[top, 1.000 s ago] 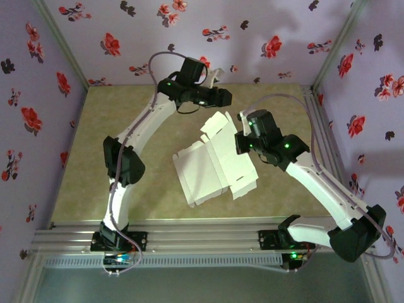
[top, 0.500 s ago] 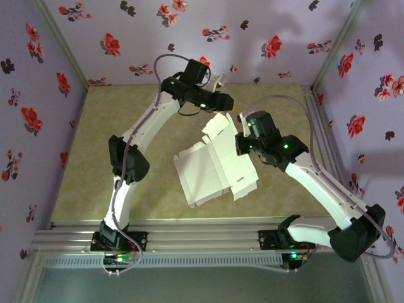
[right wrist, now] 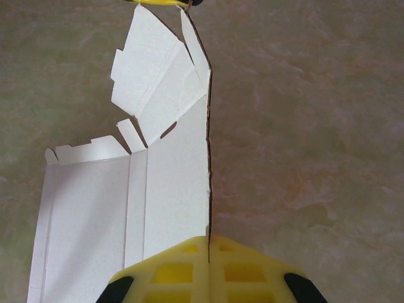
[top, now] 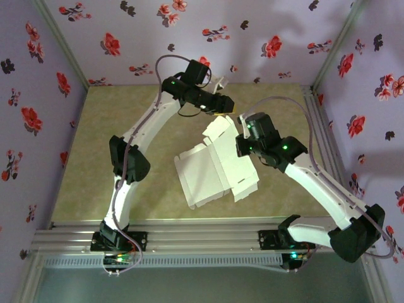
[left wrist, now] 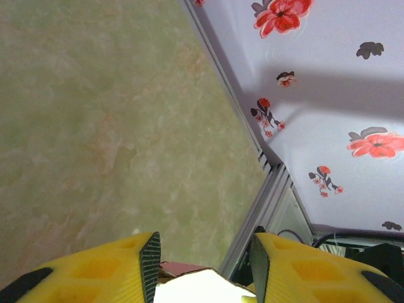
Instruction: Fold the paper box
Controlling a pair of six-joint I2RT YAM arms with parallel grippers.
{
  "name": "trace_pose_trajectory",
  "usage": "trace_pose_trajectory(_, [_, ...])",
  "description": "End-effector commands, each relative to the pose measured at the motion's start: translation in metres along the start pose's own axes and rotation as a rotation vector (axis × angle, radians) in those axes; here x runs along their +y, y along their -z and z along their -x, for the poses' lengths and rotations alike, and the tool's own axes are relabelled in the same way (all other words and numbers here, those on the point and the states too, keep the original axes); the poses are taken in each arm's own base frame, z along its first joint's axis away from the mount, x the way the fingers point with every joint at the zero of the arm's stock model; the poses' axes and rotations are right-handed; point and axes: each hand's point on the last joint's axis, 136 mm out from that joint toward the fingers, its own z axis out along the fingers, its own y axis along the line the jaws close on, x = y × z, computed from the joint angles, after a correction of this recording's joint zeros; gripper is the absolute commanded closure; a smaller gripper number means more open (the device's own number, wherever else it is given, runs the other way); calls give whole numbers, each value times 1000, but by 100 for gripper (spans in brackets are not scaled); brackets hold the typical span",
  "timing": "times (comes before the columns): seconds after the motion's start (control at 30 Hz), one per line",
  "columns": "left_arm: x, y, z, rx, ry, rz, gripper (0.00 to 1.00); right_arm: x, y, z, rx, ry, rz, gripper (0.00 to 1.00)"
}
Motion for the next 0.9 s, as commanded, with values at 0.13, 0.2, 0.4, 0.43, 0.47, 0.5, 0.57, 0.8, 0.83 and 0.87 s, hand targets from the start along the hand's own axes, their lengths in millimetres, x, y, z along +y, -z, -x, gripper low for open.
trace_pose_trajectory(0.13, [-1, -9, -2, 24, -9, -11, 56, 5, 7, 9, -50, 14, 21, 100])
trace_pose_trajectory(0.2, [-1, -10, -2, 27, -10, -11, 56, 6, 7, 8, -49, 15, 24, 100])
trace_pose_trajectory(0.4, [4, -12, -3, 31, -6, 10, 56, 9, 6, 9, -59, 22, 41, 100])
trace_pose_trajectory(0.43, [6, -13, -3, 31, -6, 15, 55, 10, 6, 9, -59, 23, 42, 100])
trace_pose_trajectory(0.47, [6, -13, -4, 32, -4, 18, 55, 10, 6, 9, -57, 24, 44, 100])
trace_pose_trajectory(0.5, [8, -14, -4, 35, 0, 19, 55, 11, 6, 9, -59, 24, 46, 100])
trace_pose_trajectory(0.57, [10, -15, -4, 37, 4, 24, 55, 12, 6, 9, -60, 29, 52, 100])
trace_pose_trajectory(0.8, [12, -16, -7, 47, 8, 32, 55, 8, 4, 8, -58, 27, 30, 100])
trace_pose_trajectory(0.83, [11, -15, -6, 46, 6, 32, 55, 7, 4, 8, -59, 24, 22, 100])
trace_pose_trajectory(0.87, [10, -14, -7, 47, 7, 32, 55, 6, 4, 8, -57, 23, 17, 100])
